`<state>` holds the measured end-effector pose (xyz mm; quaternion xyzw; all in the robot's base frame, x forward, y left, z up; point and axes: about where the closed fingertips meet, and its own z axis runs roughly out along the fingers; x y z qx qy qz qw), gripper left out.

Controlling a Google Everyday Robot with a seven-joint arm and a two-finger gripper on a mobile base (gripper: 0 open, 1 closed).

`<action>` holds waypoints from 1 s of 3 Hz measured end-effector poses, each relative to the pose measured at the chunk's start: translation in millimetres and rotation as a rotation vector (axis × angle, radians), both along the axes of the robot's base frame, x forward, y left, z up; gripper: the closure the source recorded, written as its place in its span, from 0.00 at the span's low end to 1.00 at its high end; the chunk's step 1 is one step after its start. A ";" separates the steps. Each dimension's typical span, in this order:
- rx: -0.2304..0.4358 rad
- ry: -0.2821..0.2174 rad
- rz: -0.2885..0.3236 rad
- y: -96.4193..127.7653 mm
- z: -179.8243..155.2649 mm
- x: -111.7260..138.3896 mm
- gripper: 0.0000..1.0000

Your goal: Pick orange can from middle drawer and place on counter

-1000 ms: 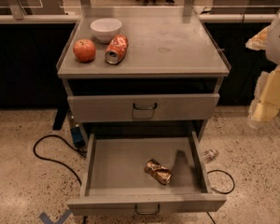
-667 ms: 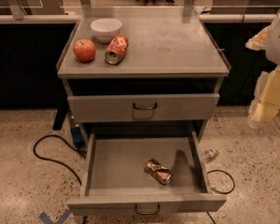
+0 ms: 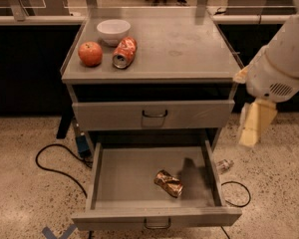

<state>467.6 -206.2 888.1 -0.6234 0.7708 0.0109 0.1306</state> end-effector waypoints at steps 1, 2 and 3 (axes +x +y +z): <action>-0.036 0.154 0.023 -1.3 -99.5 -10.8 0.00; -0.036 0.153 0.023 -1.3 -99.2 -10.7 0.00; -0.045 0.188 0.012 0.8 -123.4 -27.4 0.00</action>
Offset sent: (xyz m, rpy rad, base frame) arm -0.0030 0.0000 -0.0745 -0.0257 0.1068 0.0171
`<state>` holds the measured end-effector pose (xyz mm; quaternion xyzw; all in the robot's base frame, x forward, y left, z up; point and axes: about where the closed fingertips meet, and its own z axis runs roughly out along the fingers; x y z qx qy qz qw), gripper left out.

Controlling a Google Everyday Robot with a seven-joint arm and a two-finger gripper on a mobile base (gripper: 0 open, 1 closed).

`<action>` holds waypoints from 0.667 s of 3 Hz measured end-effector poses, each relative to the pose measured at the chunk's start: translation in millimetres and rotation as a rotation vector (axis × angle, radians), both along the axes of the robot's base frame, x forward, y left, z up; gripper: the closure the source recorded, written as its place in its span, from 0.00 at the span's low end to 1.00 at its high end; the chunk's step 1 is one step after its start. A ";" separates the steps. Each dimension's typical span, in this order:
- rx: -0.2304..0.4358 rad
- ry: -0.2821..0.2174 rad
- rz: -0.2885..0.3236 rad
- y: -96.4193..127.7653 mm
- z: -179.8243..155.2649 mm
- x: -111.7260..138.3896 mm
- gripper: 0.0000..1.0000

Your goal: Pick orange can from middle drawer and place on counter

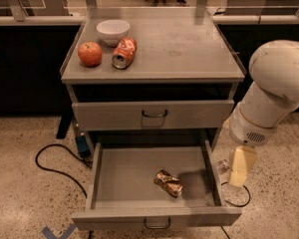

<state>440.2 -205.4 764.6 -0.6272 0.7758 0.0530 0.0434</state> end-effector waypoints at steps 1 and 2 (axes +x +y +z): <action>0.067 0.058 -0.001 16.9 -62.9 -38.2 0.00; 0.080 0.040 0.021 59.6 -138.7 -85.5 0.00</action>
Offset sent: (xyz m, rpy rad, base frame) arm -0.1265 0.1011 -0.2341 0.0850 -0.0126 -0.0011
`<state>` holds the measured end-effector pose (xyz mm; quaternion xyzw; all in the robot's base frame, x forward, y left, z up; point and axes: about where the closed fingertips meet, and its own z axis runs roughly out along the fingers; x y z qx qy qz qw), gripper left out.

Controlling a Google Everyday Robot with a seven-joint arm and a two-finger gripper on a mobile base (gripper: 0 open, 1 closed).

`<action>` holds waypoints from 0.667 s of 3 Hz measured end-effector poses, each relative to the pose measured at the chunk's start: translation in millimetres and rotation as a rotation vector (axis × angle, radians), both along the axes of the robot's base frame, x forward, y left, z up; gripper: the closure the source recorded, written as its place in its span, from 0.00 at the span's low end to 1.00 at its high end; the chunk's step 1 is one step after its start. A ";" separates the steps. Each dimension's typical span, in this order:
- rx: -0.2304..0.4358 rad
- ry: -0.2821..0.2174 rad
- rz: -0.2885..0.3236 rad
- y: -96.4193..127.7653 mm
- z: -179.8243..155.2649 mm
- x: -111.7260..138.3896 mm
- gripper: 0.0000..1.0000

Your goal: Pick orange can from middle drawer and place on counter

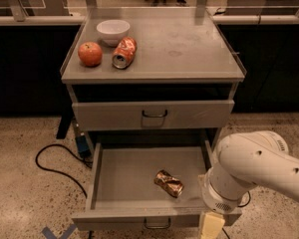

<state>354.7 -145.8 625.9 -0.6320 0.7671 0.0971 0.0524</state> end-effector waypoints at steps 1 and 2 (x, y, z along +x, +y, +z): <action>-0.001 0.000 -0.001 -0.8 0.0 -0.1 0.00; -0.026 -0.097 -0.027 -8.8 -1.2 17.0 0.00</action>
Offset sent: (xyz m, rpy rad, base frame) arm 0.0876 -0.0464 0.0098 -0.1314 -0.5100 -0.1384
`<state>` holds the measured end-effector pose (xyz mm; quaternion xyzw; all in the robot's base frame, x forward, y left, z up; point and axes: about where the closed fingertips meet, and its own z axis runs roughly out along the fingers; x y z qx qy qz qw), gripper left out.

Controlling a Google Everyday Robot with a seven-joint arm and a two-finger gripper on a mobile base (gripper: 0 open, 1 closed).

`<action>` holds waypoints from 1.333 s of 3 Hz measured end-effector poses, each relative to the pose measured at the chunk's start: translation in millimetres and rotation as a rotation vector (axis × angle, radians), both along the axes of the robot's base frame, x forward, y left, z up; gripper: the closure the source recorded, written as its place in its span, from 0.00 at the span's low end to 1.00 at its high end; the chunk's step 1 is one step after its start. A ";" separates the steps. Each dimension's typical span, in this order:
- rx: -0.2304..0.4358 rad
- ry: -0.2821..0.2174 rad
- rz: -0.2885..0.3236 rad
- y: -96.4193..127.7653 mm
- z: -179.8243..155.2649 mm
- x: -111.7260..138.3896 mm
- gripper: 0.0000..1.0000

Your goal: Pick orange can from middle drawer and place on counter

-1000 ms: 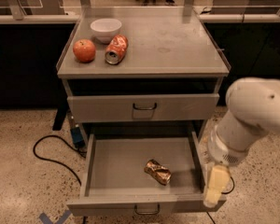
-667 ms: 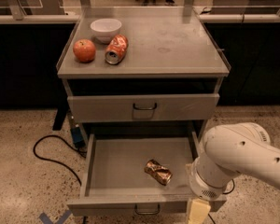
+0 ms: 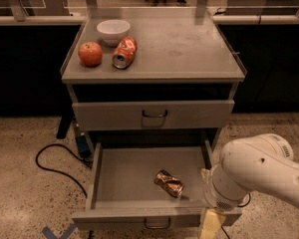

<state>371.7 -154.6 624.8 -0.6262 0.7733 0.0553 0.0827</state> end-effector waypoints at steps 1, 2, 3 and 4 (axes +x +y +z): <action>-0.093 -0.217 -0.036 -11.1 17.9 24.6 0.00; -0.097 -0.321 -0.070 -14.3 30.5 47.4 0.00; -0.097 -0.321 -0.070 -14.2 30.5 47.4 0.00; -0.070 -0.295 -0.032 -8.0 4.0 70.8 0.00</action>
Offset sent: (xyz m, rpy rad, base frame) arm 0.0187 -0.0097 0.0126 -0.0781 -0.1715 -0.0275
